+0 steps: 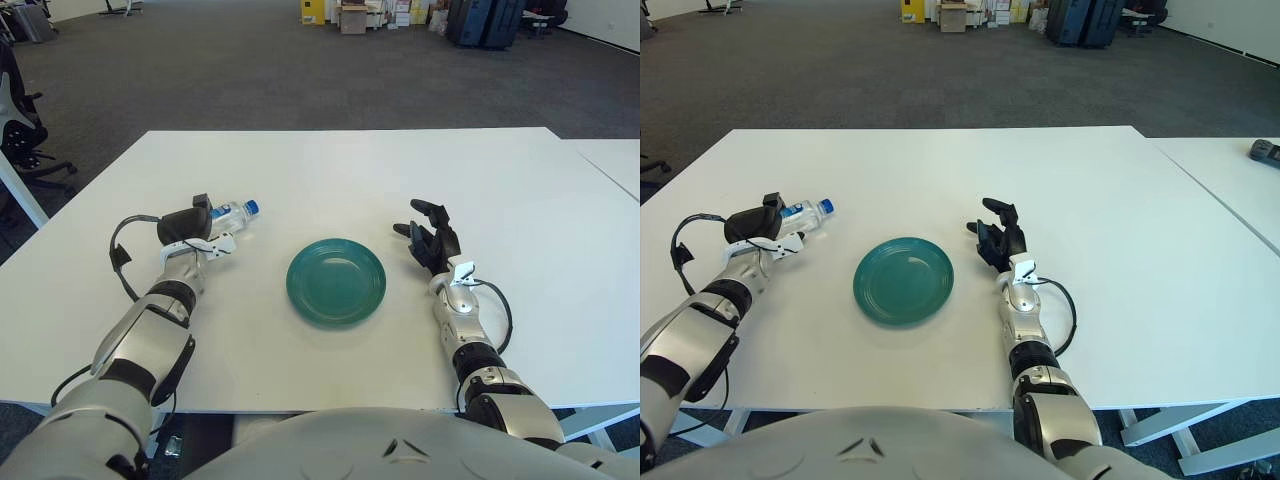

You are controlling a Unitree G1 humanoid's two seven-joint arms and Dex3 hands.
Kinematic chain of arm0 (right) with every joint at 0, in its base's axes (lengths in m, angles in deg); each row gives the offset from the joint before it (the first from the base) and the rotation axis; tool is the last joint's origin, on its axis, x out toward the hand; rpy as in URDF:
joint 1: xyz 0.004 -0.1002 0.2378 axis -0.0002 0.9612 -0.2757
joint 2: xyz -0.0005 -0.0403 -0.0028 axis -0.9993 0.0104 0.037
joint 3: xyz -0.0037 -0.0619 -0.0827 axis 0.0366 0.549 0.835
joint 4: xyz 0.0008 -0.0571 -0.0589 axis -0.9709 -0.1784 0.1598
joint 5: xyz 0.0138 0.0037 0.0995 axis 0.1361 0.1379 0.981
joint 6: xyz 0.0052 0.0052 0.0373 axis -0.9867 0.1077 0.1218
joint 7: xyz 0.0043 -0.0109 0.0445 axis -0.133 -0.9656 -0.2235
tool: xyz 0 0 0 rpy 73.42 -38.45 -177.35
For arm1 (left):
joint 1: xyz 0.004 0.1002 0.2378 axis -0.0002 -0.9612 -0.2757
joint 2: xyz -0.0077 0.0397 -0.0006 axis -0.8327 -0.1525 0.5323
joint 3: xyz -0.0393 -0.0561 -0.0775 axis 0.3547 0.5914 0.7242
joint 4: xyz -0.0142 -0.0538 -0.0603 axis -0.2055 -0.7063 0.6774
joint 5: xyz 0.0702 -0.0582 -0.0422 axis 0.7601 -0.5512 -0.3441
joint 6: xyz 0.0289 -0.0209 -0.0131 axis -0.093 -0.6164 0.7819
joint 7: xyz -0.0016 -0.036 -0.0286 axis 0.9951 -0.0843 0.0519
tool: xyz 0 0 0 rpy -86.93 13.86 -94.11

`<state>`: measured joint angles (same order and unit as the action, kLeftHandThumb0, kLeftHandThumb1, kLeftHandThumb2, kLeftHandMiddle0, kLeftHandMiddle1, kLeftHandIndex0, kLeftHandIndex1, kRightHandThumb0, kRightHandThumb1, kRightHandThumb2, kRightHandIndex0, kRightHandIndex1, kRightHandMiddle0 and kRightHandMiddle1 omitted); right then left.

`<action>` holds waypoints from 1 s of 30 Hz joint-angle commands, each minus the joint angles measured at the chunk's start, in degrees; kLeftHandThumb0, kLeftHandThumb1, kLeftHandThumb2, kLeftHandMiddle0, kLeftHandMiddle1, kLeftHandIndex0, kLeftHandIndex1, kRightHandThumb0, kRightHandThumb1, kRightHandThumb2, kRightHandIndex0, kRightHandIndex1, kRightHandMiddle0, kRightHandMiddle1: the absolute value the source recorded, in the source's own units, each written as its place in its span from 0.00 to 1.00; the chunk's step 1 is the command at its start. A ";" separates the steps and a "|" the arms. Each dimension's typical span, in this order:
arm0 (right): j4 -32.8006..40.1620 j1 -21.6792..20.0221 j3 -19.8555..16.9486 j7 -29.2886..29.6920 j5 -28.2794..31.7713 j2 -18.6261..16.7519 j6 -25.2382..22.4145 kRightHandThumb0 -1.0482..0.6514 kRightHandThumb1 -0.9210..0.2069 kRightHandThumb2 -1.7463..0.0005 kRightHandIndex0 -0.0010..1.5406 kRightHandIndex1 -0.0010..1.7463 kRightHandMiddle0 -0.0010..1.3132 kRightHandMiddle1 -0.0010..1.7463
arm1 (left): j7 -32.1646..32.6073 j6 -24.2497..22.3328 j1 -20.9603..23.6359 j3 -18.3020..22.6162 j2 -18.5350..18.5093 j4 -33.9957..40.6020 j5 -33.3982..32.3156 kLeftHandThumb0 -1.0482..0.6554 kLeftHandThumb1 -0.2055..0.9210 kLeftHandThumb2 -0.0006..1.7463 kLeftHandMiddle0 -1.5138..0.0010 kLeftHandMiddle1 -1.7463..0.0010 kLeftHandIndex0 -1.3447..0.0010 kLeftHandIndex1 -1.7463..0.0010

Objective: Put the bottle into the plate.

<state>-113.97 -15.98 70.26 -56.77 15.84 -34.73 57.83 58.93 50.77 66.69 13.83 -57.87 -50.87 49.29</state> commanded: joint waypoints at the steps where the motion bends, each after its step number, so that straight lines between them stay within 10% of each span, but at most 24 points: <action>1: -1.44 3.50 -0.13 -0.45 1.25 -0.45 -2.71 0.28 0.00 0.61 0.39 0.38 0.07 0.55 | 2.83 1.82 -0.59 -0.31 -2.71 7.31 1.53 0.36 0.56 0.67 0.27 0.00 0.61 0.00; 30: -0.93 3.66 0.19 -0.25 0.53 -0.26 -3.06 0.24 0.00 0.57 0.39 0.41 0.07 0.54 | -3.22 9.54 -17.61 9.96 -4.53 58.44 -2.15 0.36 0.55 0.68 0.25 0.00 0.61 0.00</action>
<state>-112.54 -15.68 70.35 -57.22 15.92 -34.68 56.80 58.13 58.24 50.32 21.73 -63.29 -0.13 49.17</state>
